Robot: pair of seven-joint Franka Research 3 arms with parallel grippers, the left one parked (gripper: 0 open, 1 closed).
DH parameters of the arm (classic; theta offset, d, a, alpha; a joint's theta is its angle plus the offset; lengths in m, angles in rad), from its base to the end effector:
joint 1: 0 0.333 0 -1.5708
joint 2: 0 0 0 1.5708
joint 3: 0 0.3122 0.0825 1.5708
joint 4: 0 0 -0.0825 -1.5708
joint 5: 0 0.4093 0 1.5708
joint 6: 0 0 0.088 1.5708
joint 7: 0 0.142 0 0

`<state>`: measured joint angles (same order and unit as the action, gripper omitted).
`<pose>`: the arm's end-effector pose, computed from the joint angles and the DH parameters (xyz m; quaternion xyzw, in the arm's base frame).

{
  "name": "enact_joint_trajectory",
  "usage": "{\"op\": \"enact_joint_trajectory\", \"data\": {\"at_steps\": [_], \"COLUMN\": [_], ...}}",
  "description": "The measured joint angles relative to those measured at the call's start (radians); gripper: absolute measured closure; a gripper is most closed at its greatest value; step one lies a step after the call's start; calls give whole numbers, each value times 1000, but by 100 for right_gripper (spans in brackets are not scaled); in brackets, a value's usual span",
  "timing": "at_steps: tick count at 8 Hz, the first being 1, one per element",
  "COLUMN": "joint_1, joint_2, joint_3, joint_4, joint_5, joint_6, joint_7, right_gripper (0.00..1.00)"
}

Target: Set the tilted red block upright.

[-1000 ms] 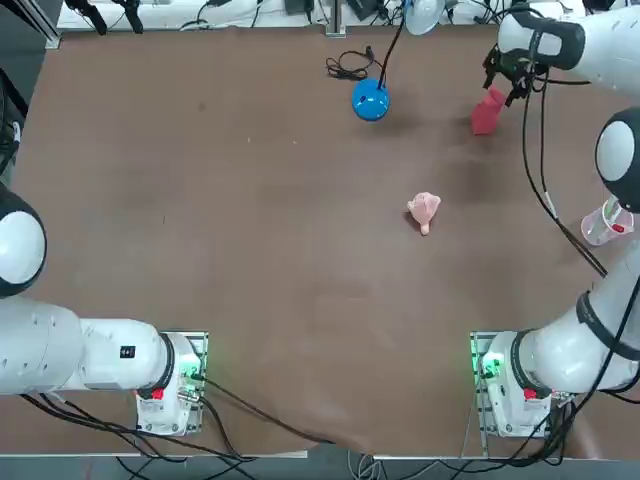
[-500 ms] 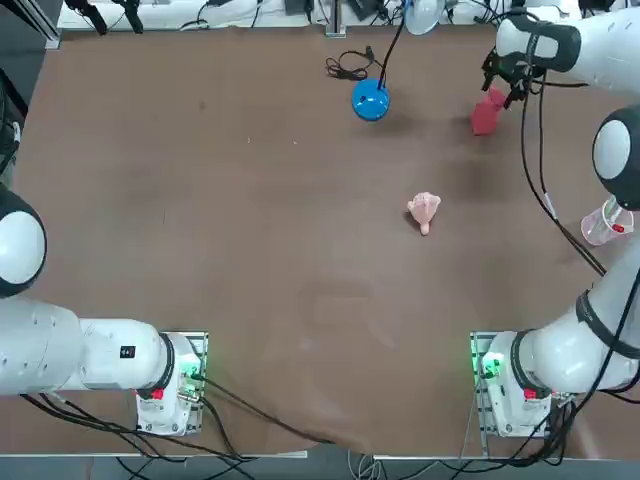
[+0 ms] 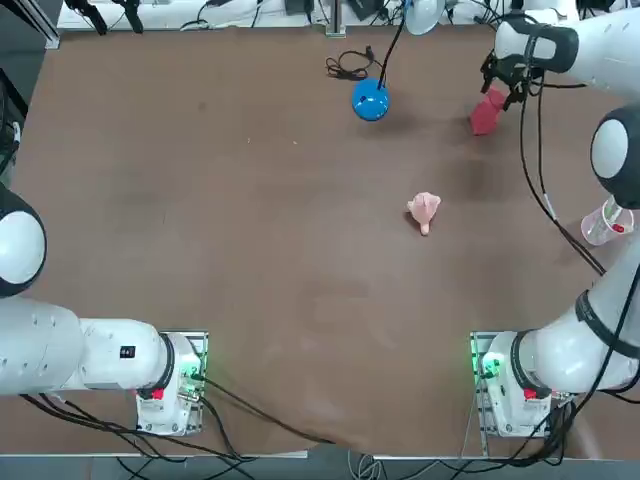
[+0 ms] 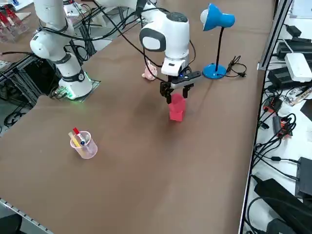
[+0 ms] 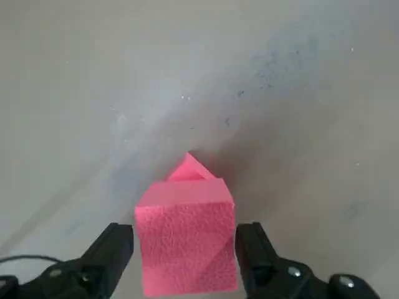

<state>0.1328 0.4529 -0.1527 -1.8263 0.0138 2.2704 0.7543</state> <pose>0.6625 -0.0090 0.2344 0.9268 -0.3745 0.0084 0.0268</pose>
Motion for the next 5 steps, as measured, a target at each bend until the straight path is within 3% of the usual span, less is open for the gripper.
{"op": "enact_joint_trajectory", "data": {"at_steps": [5], "joint_1": [0], "joint_2": [24], "joint_3": [0], "joint_4": [0], "joint_5": [0], "joint_6": [7], "joint_7": [-3], "right_gripper": [3]}}
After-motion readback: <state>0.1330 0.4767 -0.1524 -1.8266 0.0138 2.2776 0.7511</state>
